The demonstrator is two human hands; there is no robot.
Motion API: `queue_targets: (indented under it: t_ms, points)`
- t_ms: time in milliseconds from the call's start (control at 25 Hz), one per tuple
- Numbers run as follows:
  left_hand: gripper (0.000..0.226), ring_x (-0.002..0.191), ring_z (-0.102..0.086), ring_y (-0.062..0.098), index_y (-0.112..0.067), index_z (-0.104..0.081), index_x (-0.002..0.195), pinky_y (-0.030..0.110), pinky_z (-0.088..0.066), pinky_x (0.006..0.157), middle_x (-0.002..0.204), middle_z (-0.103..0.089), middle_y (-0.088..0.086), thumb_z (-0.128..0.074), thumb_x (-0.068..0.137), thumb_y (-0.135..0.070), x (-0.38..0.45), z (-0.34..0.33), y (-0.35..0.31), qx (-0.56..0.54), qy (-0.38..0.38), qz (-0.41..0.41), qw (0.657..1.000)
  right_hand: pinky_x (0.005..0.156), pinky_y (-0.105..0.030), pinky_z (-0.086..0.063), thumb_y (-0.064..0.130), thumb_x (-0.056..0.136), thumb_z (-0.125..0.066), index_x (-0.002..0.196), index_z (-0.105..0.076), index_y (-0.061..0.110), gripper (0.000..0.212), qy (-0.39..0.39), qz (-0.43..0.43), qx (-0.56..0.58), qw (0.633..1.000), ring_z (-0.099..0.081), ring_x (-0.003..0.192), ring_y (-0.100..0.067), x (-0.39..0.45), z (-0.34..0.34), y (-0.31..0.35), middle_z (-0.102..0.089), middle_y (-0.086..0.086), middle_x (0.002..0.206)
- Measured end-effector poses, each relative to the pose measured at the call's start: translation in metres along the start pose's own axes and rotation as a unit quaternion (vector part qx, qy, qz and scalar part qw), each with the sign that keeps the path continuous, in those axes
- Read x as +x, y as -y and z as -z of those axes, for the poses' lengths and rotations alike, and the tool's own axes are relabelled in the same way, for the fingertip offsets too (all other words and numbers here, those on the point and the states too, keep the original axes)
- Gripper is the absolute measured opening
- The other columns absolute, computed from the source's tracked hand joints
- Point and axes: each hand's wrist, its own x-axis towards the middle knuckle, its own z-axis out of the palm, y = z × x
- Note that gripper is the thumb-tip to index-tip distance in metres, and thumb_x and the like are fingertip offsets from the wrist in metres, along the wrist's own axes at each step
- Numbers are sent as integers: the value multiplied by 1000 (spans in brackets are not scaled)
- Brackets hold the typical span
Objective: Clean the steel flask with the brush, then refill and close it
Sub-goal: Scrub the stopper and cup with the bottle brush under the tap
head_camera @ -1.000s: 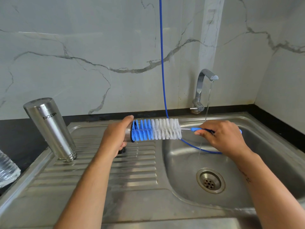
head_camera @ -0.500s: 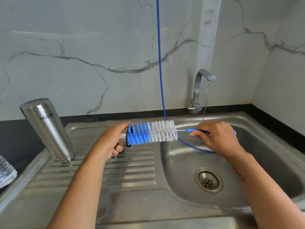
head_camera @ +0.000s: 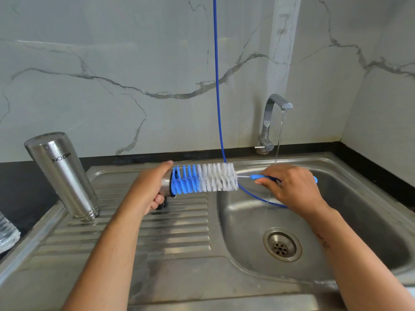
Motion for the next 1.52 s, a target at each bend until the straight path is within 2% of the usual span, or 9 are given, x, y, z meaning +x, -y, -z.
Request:
queue_targets:
  t_ms: [120, 280, 560, 640, 760, 920, 1160, 1360, 1520]
  points:
    - [31, 52, -43, 16, -18, -65, 96, 20, -31, 45, 80, -53, 7, -65, 95, -49, 1, 3, -2, -22, 13, -137, 990, 50, -25, -33, 64, 91, -52, 74, -72, 28, 45, 94, -33, 73, 992, -42, 50, -13, 0, -3, 3, -49, 9, 51]
    - [18, 82, -58, 12, -34, -67, 102, 25, -43, 59, 104, -68, -4, -64, 92, -49, 0, 11, -9, -72, 64, -304, 948, 54, -21, -35, 54, 94, -50, 70, -71, 19, 48, 267, -142, 328, 895, -37, 46, -9, -4, -2, 7, -45, 4, 46]
    - [18, 67, -53, 2, -34, -66, 90, 35, -50, 64, 82, -63, -19, -59, 100, -47, 3, 2, 0, 9, -117, -267, 957, 52, -17, -35, 59, 88, -55, 70, -73, 25, 43, 224, -133, 212, 942, -37, 48, -6, -3, 18, -7, -42, 7, 50]
    - [16, 76, -58, 2, -34, -64, 93, 40, -55, 71, 97, -67, -19, -60, 99, -48, 7, 11, -1, 13, -163, -249, 954, 51, -19, -35, 62, 86, -53, 71, -72, 28, 42, 208, -149, 180, 950, -37, 47, -7, -7, 26, -16, -41, 7, 49]
    - [26, 96, -69, 15, -21, -61, 109, 34, -62, 73, 122, -64, 3, -73, 93, -37, 3, 4, -2, -128, -77, -181, 972, 48, -19, -31, 61, 89, -50, 74, -73, 28, 44, 158, -181, 178, 954, -34, 45, -6, -8, 24, -16, -41, 5, 48]
    - [49, 107, -70, 28, -6, -58, 117, 37, -64, 83, 116, -66, 12, -82, 77, -22, -4, -16, -6, -300, 64, -110, 945, 51, -21, -31, 43, 100, -56, 78, -74, 25, 34, 110, -218, 251, 937, -35, 49, -5, -3, 3, 10, -41, 9, 50]
    - [34, 114, -67, 27, -9, -67, 115, 41, -57, 95, 106, -73, 9, -75, 86, -25, 2, -25, -1, -393, 62, -54, 916, 54, -27, -32, 32, 104, -55, 91, -72, 25, 23, 172, -201, 333, 905, -34, 53, -9, -6, -29, 53, -42, 8, 55]
    - [30, 116, -69, 25, -5, -65, 123, 34, -63, 82, 122, -72, 14, -68, 94, -9, -3, -44, 4, -435, 79, -57, 895, 52, -24, -30, 31, 104, -56, 93, -73, 8, 31, 131, -158, 259, 944, -30, 53, -8, -3, -39, 85, -37, 8, 54]
    - [34, 115, -70, 28, 2, -63, 127, 43, -59, 95, 124, -72, 16, -69, 95, -9, 18, -14, 0, -509, -3, -93, 856, 53, -25, -29, 38, 101, -57, 93, -71, 3, 39, 171, -67, 213, 960, -25, 58, -11, -2, -29, 82, -31, 4, 58]
